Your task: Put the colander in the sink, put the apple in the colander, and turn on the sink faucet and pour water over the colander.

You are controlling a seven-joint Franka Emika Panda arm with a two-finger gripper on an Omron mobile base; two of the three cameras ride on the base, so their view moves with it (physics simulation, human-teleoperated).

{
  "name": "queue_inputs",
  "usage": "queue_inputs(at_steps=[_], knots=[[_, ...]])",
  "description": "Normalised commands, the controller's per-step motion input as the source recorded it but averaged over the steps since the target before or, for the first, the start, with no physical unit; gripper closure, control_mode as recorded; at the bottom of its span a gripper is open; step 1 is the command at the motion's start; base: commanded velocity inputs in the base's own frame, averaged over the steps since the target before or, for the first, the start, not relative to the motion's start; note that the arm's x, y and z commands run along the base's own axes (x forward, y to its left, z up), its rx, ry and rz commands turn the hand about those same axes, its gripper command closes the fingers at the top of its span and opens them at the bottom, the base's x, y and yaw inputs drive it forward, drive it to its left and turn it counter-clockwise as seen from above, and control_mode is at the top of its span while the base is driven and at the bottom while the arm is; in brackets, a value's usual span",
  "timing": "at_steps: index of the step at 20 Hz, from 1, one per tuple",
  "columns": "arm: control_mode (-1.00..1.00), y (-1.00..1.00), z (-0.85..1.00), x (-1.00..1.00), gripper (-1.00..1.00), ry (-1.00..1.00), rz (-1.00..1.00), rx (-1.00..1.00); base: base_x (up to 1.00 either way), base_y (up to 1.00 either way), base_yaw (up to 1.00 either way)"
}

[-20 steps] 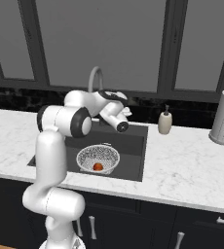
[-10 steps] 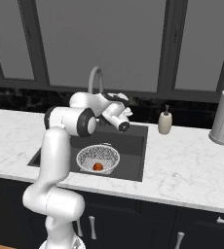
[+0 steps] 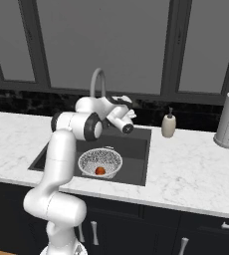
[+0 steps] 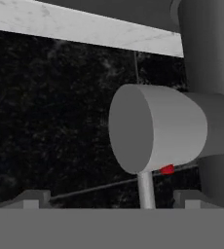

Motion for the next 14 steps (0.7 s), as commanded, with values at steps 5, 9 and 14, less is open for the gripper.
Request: queue_inputs(at_steps=[5,9,14], knots=[[-1.0,0.0,-0.08,0.15,1.0,0.0,0.0,0.0,0.0,0.0,0.0],[-1.0,0.0,-0.02,0.01,1.0,-0.01,-0.03,0.0,0.0,0.0,0.0],[-1.0,-0.03,0.0,0.0,1.0,0.0,-0.17,0.0,0.0,0.0,0.0]])
